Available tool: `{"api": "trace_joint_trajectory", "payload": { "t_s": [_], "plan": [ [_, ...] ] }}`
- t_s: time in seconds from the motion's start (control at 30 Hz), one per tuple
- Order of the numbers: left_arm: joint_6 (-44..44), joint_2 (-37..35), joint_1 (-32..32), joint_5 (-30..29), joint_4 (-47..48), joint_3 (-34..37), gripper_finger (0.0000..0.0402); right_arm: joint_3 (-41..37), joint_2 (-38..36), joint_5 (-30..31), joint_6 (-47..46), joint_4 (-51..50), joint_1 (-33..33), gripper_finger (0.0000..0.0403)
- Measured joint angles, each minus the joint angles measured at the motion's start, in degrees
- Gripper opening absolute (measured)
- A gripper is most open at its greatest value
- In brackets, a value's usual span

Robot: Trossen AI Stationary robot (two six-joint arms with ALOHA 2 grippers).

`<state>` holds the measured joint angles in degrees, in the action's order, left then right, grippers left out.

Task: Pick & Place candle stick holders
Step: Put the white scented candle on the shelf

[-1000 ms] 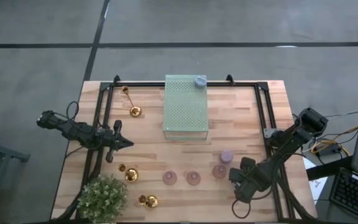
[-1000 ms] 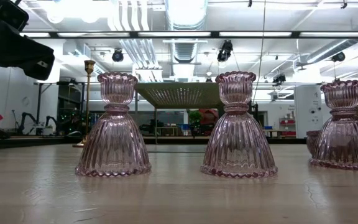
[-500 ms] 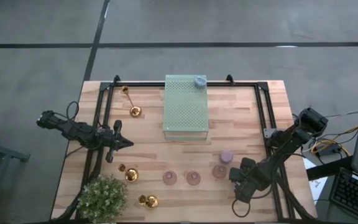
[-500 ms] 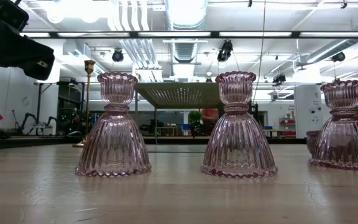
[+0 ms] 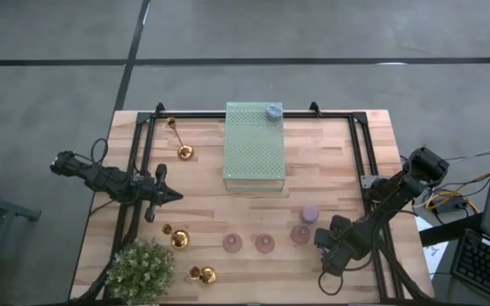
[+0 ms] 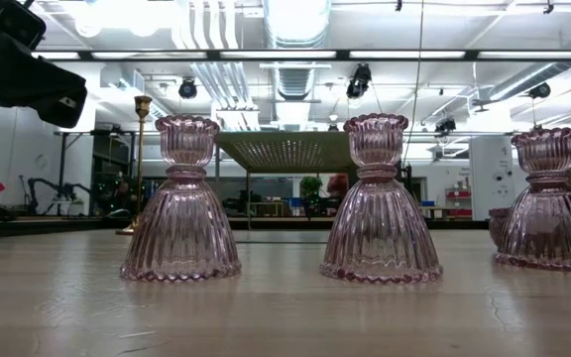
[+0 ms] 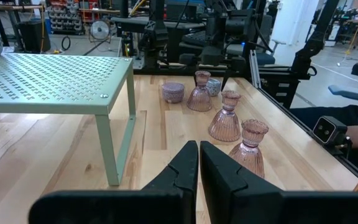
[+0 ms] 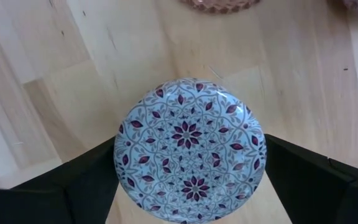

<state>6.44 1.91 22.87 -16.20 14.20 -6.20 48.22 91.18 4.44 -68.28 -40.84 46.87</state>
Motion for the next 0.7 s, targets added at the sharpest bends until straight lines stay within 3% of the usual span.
{"api": "trace_joint_trajectory", "payload": {
  "t_s": [0.33,0.7],
  "plan": [
    [0.00,0.02,-0.01,0.00,0.02,0.00,0.0021,-0.01,-0.04,0.01,0.20,1.20,0.00,0.0286],
    [0.00,0.00,0.00,-0.01,0.00,0.02,0.0021,-0.01,-0.04,-0.38,-0.48,1.20,0.00,0.0299]
  ]
}}
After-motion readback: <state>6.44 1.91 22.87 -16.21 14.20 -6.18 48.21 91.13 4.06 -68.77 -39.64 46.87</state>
